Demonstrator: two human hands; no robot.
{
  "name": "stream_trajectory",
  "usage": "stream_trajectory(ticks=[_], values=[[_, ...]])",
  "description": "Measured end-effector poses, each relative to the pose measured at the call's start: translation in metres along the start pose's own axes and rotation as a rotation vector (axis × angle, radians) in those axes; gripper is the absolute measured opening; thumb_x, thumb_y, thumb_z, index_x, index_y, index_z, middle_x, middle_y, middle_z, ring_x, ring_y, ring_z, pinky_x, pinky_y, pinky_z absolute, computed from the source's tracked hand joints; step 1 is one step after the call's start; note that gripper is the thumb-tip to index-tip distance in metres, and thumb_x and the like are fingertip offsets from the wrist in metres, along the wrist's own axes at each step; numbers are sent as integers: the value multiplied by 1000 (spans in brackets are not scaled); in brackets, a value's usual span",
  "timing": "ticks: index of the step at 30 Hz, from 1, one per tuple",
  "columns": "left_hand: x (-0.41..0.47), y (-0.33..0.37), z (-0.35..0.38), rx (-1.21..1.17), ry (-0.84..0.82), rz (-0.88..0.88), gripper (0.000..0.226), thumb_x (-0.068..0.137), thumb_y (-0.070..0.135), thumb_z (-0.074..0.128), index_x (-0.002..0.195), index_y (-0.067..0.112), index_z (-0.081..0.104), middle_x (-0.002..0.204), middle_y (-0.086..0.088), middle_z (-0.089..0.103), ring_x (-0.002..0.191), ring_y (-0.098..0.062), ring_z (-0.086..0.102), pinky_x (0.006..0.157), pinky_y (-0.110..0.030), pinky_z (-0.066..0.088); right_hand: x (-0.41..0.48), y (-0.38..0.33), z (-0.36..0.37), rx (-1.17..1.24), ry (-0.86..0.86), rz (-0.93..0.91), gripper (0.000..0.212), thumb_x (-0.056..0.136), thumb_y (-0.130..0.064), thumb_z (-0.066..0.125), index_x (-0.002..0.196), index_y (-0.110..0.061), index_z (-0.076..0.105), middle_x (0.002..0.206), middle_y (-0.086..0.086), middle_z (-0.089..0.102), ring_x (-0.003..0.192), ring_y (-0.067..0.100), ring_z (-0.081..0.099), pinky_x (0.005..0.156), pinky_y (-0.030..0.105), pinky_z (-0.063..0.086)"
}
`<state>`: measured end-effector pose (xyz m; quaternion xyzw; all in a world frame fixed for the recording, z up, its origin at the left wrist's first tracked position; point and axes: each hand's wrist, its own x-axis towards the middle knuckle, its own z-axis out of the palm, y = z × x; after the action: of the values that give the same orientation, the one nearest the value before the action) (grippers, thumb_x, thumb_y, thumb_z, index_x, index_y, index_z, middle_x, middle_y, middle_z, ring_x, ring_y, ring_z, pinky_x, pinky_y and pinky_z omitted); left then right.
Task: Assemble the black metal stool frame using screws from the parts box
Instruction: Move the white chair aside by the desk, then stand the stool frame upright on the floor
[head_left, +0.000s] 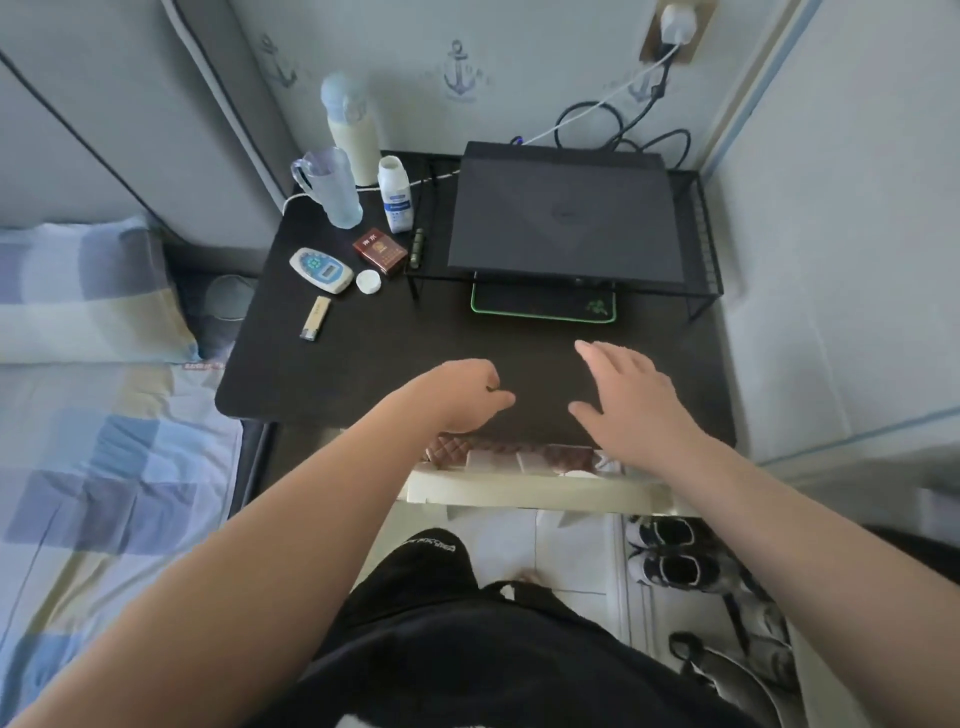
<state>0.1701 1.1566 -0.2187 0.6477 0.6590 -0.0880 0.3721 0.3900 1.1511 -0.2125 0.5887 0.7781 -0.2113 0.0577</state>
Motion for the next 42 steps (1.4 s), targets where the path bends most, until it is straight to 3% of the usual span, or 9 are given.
stream_trajectory(ticks=[5,9,14,20,26,33,42], values=[[1,-8,-26,77,200,129,58,99,59,43,149,30,39,152,0,43,142,-27,34,112,-49,30,-7,-20,0,-96,97,124,83,101,-55,44,160,-31,-9,169,-3,-13,155,31,-10,122,56,5],[8,-22,-47,171,283,308,65,99,63,37,156,34,24,167,4,16,154,-23,2,121,-51,11,-8,-44,3,-130,187,266,85,100,-58,42,158,-31,-14,167,-4,-19,154,33,-15,121,61,1],[16,-37,-68,258,251,496,72,98,66,33,159,37,8,169,3,0,154,-27,-13,122,-55,0,-12,-83,14,-113,254,507,85,100,-59,40,158,-32,-16,168,-6,-18,154,31,-14,121,60,-1],[6,-40,-67,363,175,749,74,98,68,32,159,37,4,169,3,-3,153,-27,-16,121,-56,-3,-61,-134,35,15,355,784,79,100,-57,39,161,-32,-4,169,-8,-10,156,27,-8,122,58,0],[-31,-14,-30,416,66,993,72,99,65,33,159,35,7,169,2,1,154,-27,-12,122,-55,0,-143,-175,61,41,524,986,72,99,-49,46,161,-27,16,168,-4,13,153,23,10,121,48,8],[-93,22,15,500,-12,1269,71,98,64,35,158,34,13,169,0,4,154,-27,-10,122,-53,-1,-221,-196,97,101,511,1253,72,100,-53,44,161,-29,12,169,-6,8,155,24,5,123,52,6],[-166,44,102,660,-90,1411,73,97,65,38,159,34,14,169,3,4,154,-26,-8,122,-51,-2,-313,-202,167,183,451,1462,69,101,-53,39,159,-27,12,170,-3,4,155,28,3,123,54,11]])
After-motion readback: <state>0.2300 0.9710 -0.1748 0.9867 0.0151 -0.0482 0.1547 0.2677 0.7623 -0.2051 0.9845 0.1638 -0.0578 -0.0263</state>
